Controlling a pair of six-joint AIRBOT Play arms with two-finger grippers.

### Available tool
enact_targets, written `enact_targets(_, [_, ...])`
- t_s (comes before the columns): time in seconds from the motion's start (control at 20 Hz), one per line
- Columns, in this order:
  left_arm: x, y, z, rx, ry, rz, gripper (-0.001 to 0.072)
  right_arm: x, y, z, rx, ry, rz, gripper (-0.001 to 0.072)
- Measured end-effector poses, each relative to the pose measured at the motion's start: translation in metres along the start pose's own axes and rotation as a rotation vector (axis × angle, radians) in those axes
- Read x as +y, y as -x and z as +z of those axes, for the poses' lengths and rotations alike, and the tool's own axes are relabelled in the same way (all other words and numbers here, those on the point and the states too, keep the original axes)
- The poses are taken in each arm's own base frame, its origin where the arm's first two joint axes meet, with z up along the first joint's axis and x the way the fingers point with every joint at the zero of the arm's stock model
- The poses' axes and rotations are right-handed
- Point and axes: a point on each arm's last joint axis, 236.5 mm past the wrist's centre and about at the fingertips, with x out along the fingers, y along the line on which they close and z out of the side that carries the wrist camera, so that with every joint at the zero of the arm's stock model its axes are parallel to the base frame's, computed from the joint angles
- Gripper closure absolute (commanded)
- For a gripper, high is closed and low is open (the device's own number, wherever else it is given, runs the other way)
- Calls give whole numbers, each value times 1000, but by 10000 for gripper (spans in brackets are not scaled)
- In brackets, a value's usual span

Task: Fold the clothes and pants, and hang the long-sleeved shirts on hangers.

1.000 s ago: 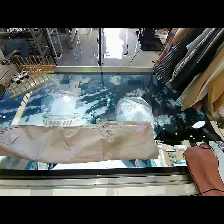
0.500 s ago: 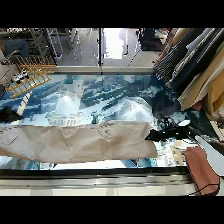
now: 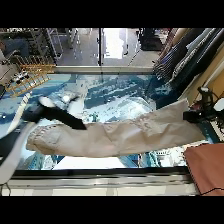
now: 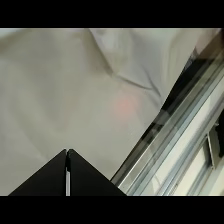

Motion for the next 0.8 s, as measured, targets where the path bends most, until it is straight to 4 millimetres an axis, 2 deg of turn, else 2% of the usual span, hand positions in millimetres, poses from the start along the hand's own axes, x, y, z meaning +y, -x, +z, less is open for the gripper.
enact_targets(0.1, [-20, -43, -5, 46, -35, -13, 697, 56, 20, 5, -10, 45, 89, 698])
enact_targets(0.2, [-23, -67, -5, 49, -49, 8, 697, 130, 28, -1, 8, 131, 189, 698])
enact_targets(0.3, [-24, -75, -6, 53, -45, 11, 697, 211, 29, -20, 36, 233, 286, 698])
enact_targets(0.4, [-18, -69, -5, 44, -9, 14, 697, 286, 25, -44, 53, 312, 364, 698])
enact_targets(0.5, [-4, -42, -1, 10, 40, 35, 697, 348, 13, -71, 74, 354, 417, 698])
enact_targets(0.7, [37, 58, -5, -97, 154, 158, 697, 446, -37, -129, 132, 393, 497, 692])
enact_targets(0.75, [46, 84, -9, -131, 179, 188, 697, 466, -49, -143, 151, 397, 524, 669])
enact_targets(0.8, [55, 107, -13, -163, 202, 222, 697, 484, -60, -155, 171, 409, 558, 556])
